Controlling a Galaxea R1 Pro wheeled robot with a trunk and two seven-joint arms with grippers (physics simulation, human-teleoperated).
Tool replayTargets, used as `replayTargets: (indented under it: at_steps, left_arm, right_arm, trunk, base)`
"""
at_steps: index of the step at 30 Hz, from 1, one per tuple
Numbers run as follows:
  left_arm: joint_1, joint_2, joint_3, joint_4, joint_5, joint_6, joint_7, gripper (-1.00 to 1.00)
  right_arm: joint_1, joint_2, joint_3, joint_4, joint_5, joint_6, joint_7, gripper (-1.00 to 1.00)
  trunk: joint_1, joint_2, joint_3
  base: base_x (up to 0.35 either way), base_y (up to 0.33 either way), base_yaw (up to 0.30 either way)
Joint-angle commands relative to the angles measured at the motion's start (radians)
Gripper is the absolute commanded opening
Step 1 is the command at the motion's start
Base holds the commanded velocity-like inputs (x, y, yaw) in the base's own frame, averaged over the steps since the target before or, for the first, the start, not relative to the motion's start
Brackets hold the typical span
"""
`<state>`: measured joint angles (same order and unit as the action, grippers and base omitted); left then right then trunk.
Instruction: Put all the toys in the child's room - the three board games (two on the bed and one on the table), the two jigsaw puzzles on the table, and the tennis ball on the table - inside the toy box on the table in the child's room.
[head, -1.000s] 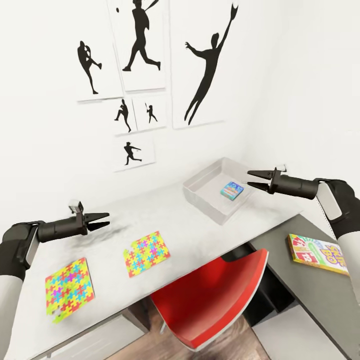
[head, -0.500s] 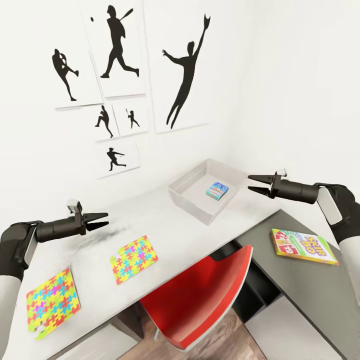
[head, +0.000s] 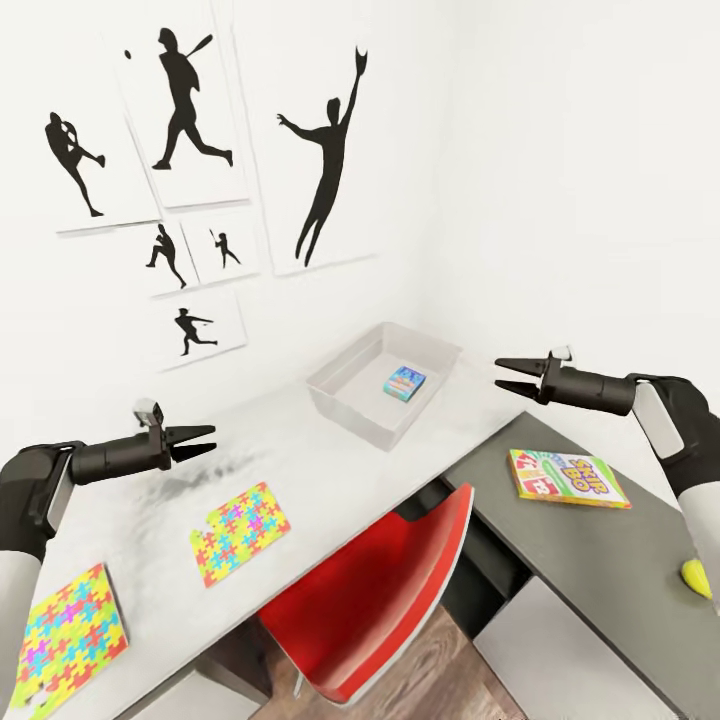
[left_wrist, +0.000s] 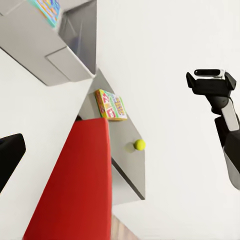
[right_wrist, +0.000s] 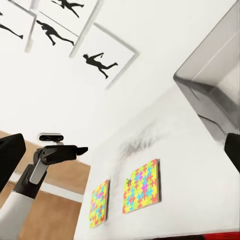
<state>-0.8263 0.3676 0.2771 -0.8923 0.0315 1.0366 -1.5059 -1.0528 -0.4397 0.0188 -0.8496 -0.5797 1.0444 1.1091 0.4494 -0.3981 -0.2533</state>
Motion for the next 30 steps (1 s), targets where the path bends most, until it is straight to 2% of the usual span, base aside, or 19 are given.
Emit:
replayTargets:
  at_steps: [1, 30]
  left_arm:
    - [0.000, 0.000, 0.000, 0.000, 0.000, 0.011, -0.004, 1.00]
    - [0.000, 0.010, -0.001, 0.000, -0.001, 0.011, -0.004, 1.00]
  right_arm:
    - [0.000, -0.001, 0.002, -0.003, 0.000, 0.003, 0.003, 1.00]
    - [0.047, 0.000, 0.000, -0.025, 0.000, 0.003, 0.007, 1.00]
  trunk:
    - [0.001, -0.002, 0.000]
    - [0.001, -0.002, 0.041]
  base:
    - [-0.042, 0.000, -0.205]
    - [-0.021, 0.006, -0.205]
